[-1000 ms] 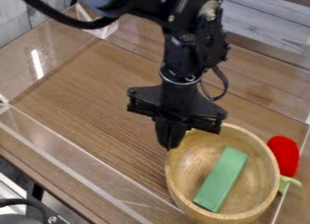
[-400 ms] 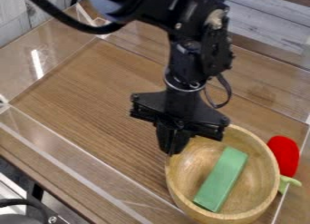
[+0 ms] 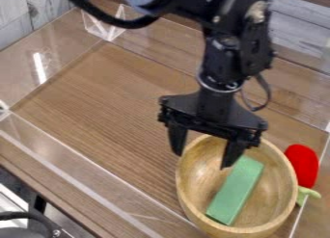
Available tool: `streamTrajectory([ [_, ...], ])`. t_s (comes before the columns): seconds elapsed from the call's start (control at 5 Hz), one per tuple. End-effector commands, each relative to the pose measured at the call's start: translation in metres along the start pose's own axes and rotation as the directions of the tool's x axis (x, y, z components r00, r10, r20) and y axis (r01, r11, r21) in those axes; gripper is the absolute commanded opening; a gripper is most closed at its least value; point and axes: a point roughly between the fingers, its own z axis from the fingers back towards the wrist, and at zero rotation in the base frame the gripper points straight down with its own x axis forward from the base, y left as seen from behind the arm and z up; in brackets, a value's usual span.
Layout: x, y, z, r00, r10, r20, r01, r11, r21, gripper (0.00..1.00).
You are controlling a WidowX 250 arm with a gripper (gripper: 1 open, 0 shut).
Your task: Remove the green block from the brown bowl and put it on the table
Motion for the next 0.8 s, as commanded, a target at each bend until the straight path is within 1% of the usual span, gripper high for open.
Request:
streamTrajectory([
  [0.0,0.006,-0.024,0.01,0.999,-0.019,0.031,0.021,0.999,-0.044,1.0],
  [0.2,0.006,-0.047,0.009,0.998,-0.048,0.027,0.05,0.996,-0.07,1.0],
  [0.4,0.013,-0.054,0.001,0.998,-0.052,0.022,0.054,0.994,-0.091,1.0],
  [0.6,0.019,-0.054,-0.005,0.998,-0.055,0.019,0.057,0.994,-0.098,1.0],
])
